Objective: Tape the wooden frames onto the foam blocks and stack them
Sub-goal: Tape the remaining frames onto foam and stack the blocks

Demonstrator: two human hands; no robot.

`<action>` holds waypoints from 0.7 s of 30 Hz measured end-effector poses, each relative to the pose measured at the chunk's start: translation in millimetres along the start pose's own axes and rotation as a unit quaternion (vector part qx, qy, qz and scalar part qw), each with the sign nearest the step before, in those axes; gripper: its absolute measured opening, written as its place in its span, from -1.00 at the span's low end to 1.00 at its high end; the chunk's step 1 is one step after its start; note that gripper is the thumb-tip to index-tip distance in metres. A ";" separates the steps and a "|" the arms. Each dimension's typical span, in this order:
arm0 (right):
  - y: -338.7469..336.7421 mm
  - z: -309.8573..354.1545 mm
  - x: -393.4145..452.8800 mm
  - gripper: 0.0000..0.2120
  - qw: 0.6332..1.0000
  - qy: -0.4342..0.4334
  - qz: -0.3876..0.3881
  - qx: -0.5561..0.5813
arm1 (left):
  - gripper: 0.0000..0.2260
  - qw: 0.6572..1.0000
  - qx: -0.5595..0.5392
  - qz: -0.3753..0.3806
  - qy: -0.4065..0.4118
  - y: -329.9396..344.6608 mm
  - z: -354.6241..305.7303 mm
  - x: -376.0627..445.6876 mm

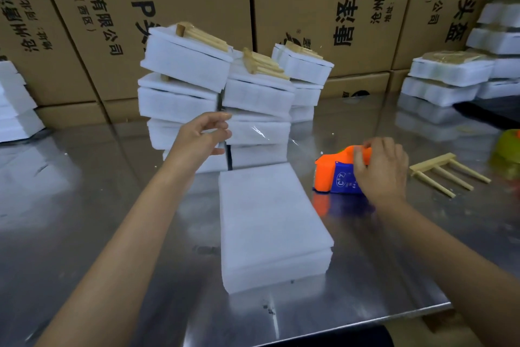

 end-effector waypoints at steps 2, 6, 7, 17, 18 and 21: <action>-8.4 -36.0 2.7 -0.70 0.996 0.067 0.011 -0.063 | -0.76 1.000 -0.001 0.001 0.010 0.4 -1.4 -1.4; -7.4 -115.9 -18.4 -0.58 0.943 0.240 0.208 -0.103 | -0.80 1.000 -0.018 0.006 0.011 2.6 -4.8 -6.2; -7.9 -124.5 -24.4 -0.61 0.935 0.241 0.237 -0.106 | -0.81 1.000 -0.022 0.006 0.009 3.1 -4.9 -7.0; -34.0 -111.5 -13.7 -0.67 0.965 0.228 0.130 0.007 | -0.81 0.999 -0.030 -0.010 -0.026 0.6 4.1 -9.2; -43.4 -98.6 -5.8 -0.70 0.971 0.220 0.086 0.045 | -0.81 0.999 -0.032 -0.009 -0.029 1.2 4.5 -8.4; -72.1 -35.1 15.6 -0.78 0.976 0.119 0.000 0.184 | -0.82 0.998 -0.051 -0.004 -0.036 2.8 5.5 -4.8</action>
Point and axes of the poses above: each hand's wrist, its own x-axis towards the middle knuckle, its own y-axis out of the palm, z = x × y, the point moved 6 cm from there along x, towards the middle knuckle, and after that the axes turned 10 degrees about -y, right-handed, at the moved point
